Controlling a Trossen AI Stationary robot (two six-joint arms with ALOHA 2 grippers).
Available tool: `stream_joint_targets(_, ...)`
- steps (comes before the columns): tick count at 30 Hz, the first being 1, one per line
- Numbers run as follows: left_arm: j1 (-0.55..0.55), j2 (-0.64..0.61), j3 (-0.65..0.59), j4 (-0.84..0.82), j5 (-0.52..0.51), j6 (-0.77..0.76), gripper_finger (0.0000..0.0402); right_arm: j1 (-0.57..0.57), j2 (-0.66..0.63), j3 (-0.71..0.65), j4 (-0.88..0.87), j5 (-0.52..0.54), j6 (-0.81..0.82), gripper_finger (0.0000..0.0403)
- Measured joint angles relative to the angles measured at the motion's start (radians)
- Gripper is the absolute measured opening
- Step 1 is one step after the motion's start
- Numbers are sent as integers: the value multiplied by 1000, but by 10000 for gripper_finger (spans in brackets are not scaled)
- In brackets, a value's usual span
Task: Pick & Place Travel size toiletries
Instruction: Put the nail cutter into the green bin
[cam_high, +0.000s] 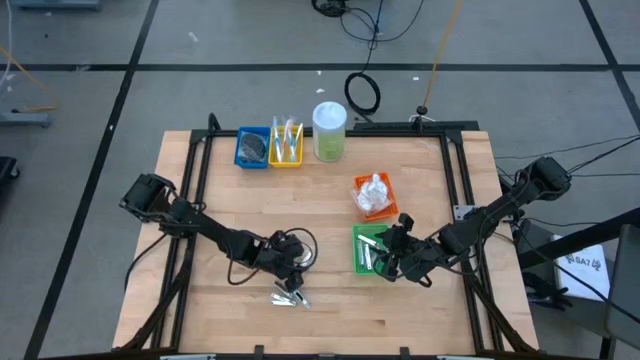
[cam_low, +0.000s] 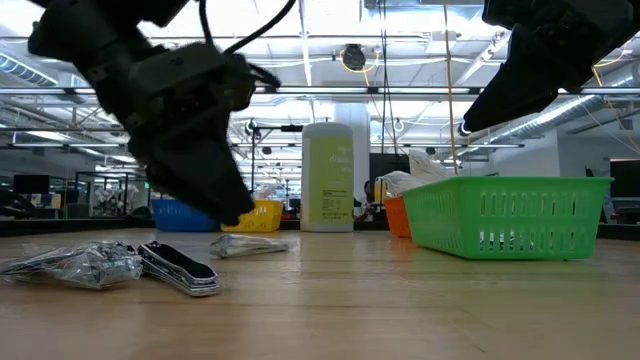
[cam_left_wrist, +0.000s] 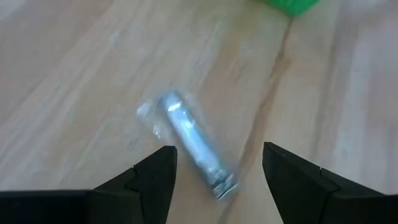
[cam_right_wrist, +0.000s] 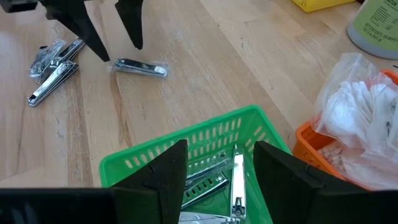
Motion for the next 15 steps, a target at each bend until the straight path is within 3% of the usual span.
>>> stream_joint_targets(7,-11,0,27,-7,-2,17,234,0,0,0,0,0,0,175)
stream_joint_targets(15,-8,110,29,23,-18,-19,234,0,0,0,1,0,0,173)
